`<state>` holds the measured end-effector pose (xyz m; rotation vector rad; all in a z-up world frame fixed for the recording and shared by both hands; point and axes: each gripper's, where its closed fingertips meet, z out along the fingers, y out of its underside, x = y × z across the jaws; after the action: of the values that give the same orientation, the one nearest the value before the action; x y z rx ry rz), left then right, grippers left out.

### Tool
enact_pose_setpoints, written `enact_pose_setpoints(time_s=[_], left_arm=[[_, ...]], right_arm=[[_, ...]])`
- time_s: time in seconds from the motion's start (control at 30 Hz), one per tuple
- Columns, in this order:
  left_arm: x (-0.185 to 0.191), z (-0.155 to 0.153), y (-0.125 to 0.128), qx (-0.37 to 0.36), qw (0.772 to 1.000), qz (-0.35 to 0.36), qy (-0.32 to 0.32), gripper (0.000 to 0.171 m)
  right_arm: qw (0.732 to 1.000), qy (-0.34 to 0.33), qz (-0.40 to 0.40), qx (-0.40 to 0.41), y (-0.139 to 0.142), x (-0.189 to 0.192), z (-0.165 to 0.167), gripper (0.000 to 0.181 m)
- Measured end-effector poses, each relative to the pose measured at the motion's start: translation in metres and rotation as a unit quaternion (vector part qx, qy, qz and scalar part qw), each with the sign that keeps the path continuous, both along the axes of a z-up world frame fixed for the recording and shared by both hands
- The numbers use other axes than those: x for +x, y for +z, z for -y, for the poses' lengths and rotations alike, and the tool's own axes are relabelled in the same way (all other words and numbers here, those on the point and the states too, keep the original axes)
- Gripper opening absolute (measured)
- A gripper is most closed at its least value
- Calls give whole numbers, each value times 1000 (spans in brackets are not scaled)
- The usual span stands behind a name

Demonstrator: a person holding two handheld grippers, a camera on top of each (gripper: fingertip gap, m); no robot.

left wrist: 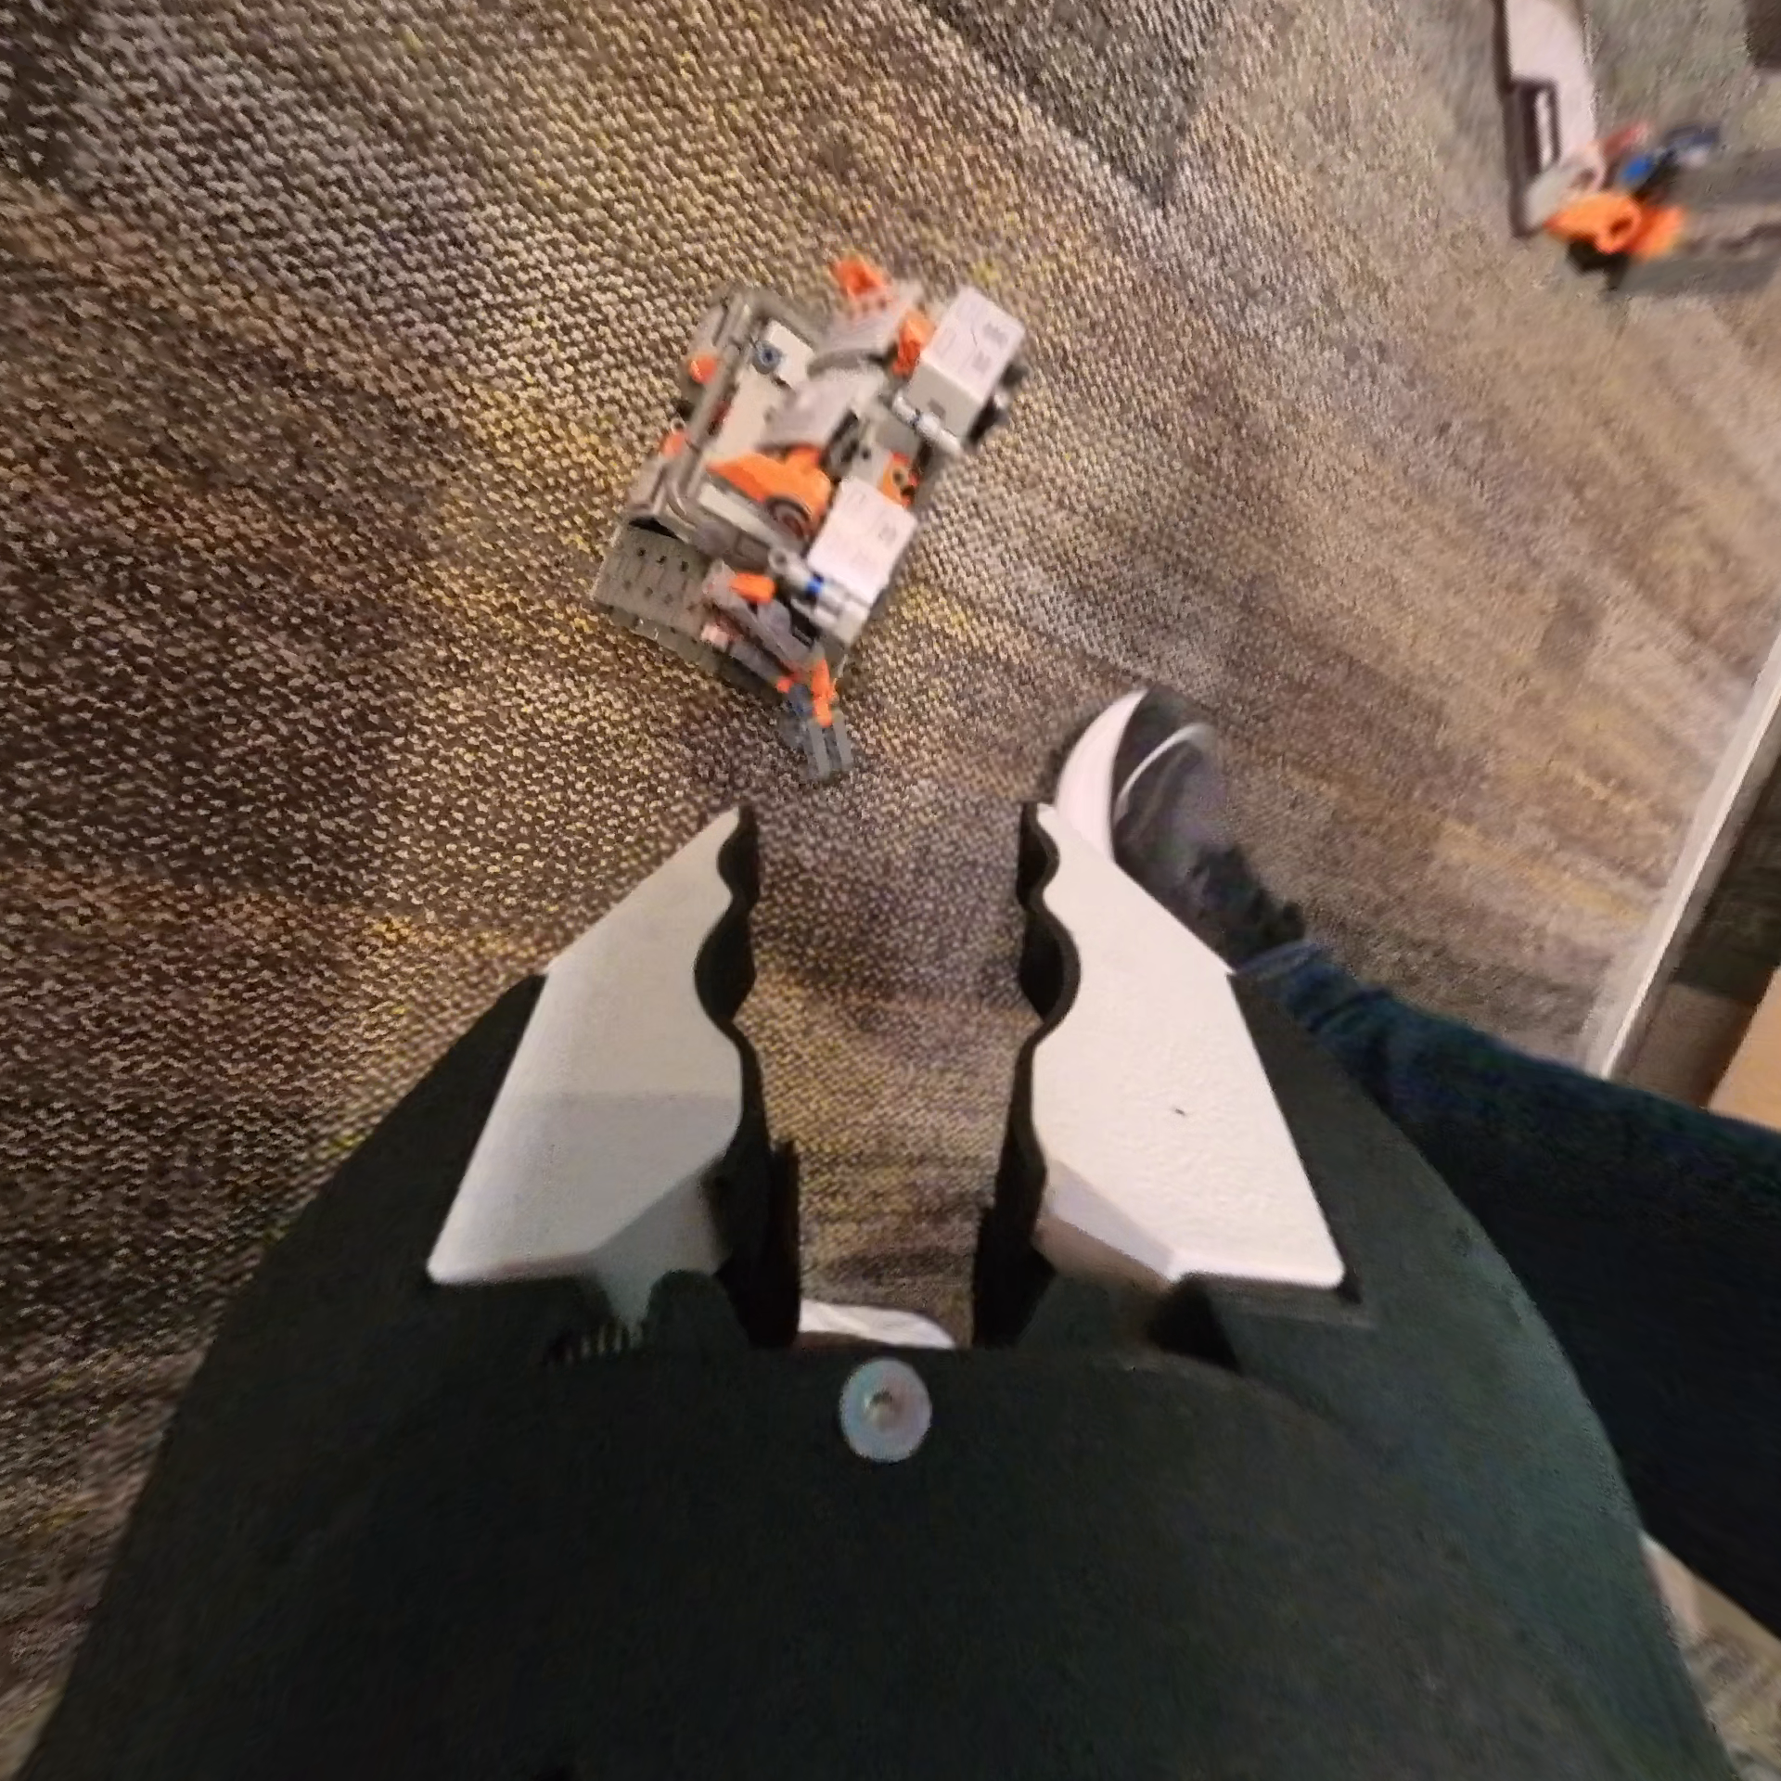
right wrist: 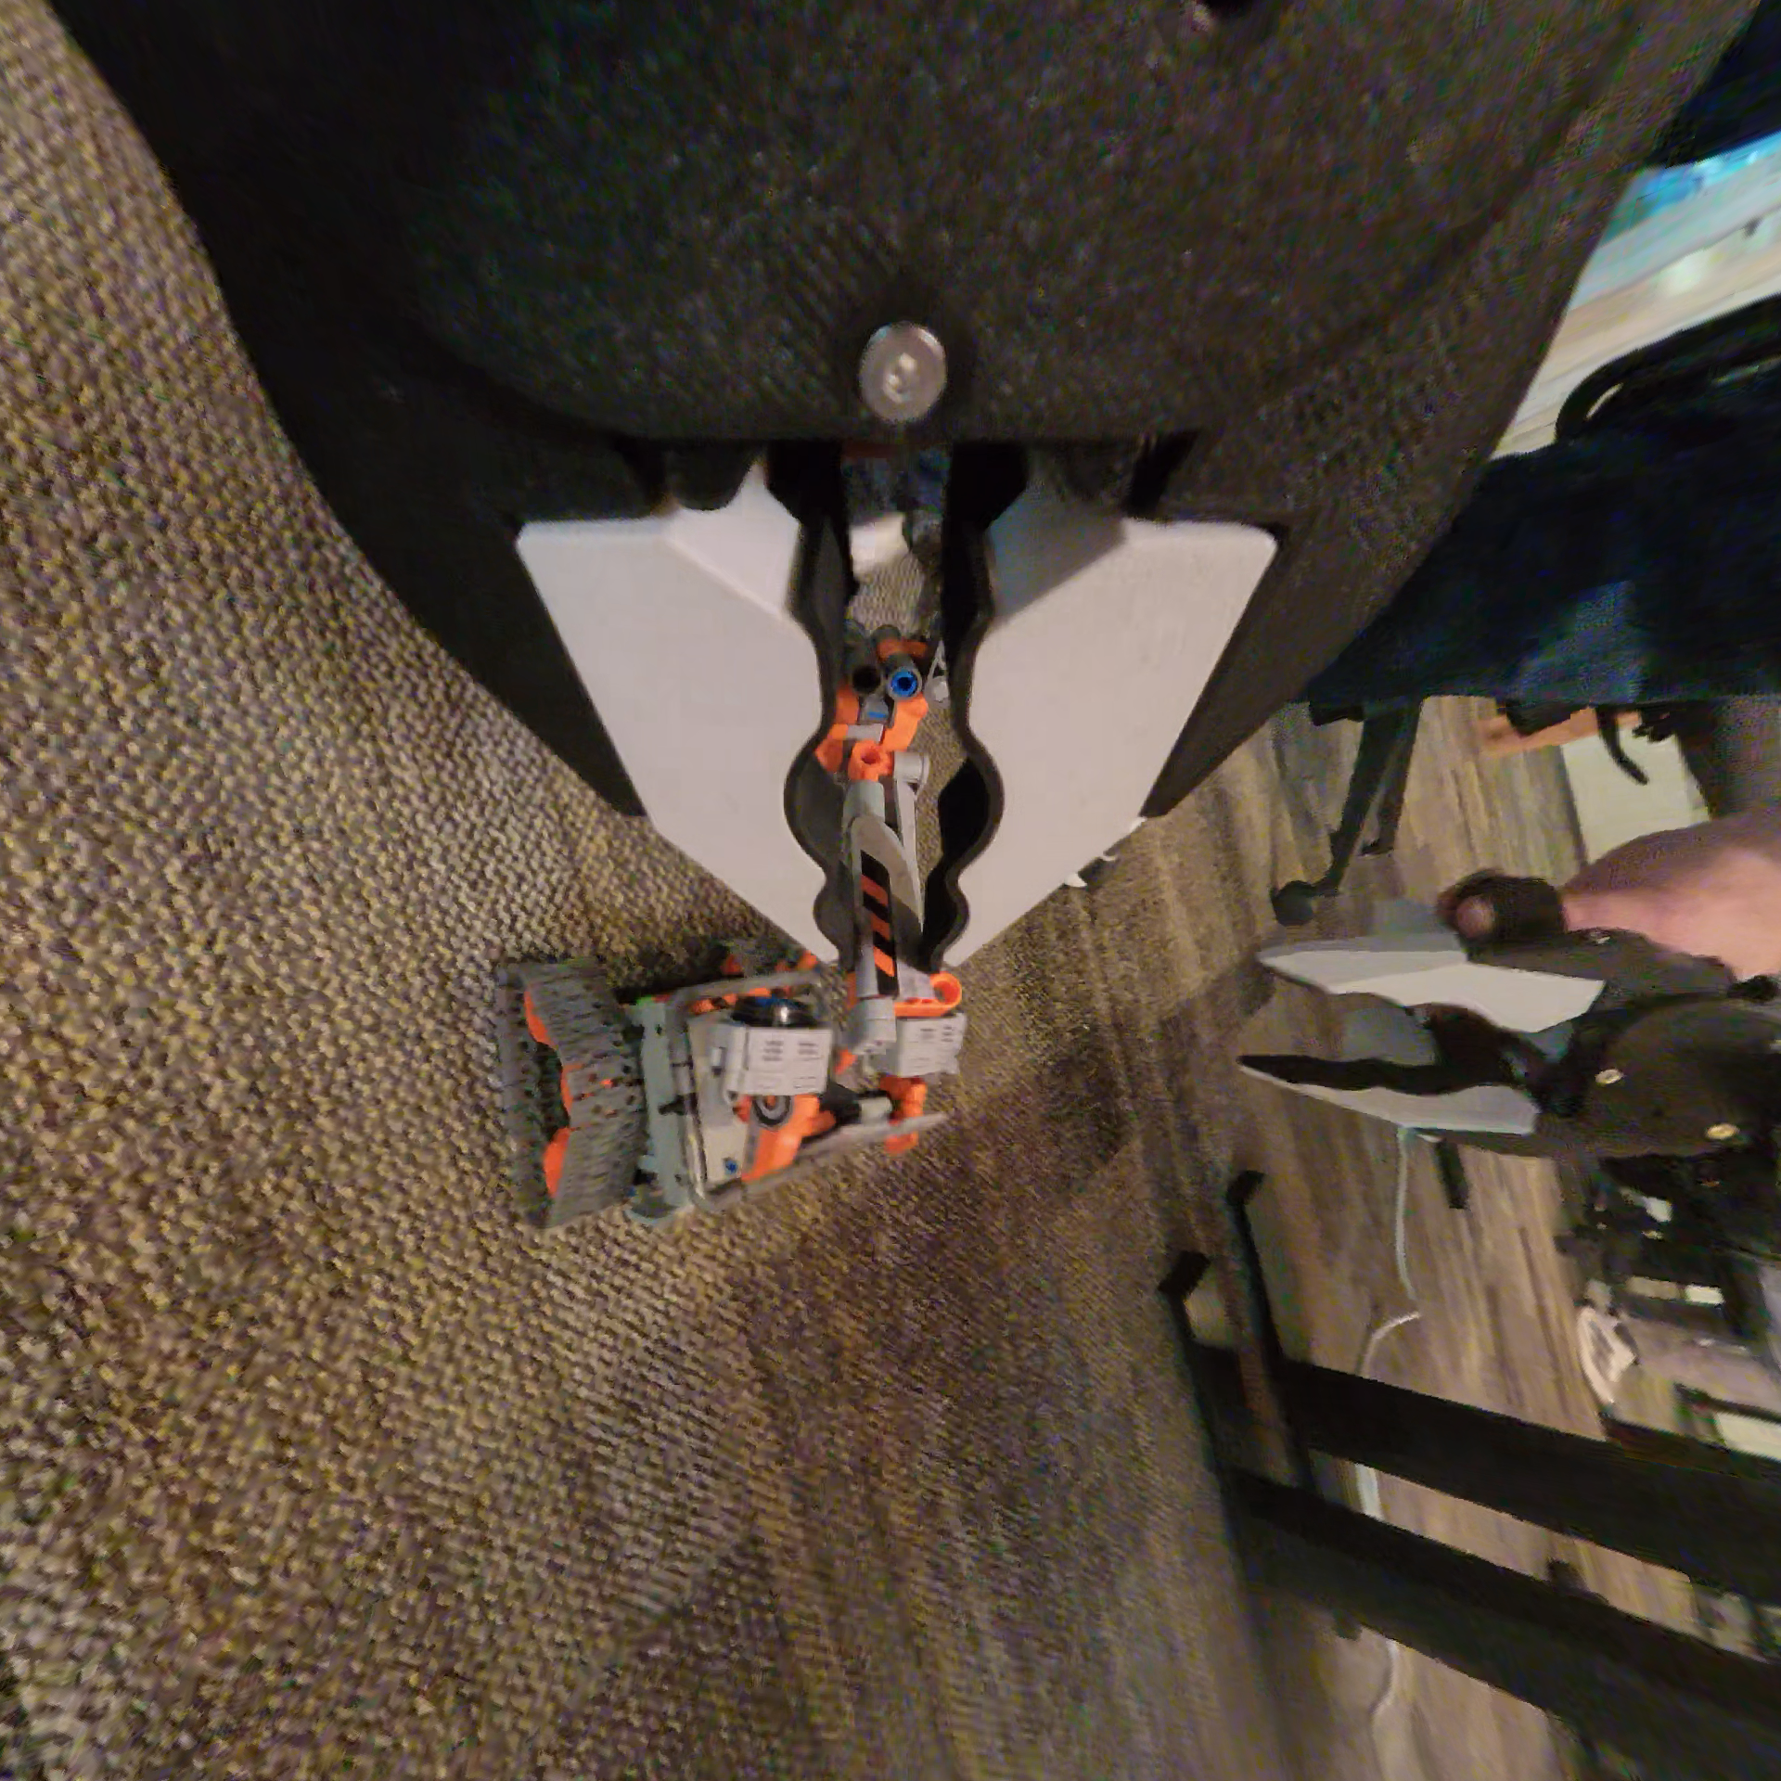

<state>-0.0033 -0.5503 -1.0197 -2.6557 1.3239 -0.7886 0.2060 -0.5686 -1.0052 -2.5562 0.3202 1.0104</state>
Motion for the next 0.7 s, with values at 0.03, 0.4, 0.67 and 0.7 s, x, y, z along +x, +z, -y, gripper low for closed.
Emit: enact_pose_setpoints(time_s=[0.03, 0.4, 0.67, 0.7], left_arm=[[6, -9, -1, -2, 1000, 4, 18, 50], [47, -63, -74, -12, 986, -4, 164, 45], [52, -68, -114, -15, 982, -18, 189, 44], [52, -69, -119, -16, 981, -16, 193, 43]], right_arm=[[1000, 5, -13, 11, 0, 1, -7, 11], [978, 29, -191, 81, -69, 24, -64, 11], [977, 187, -34, 100, -116, 5, -52, 11], [975, 198, -15, 105, -121, 3, -52, 11]])
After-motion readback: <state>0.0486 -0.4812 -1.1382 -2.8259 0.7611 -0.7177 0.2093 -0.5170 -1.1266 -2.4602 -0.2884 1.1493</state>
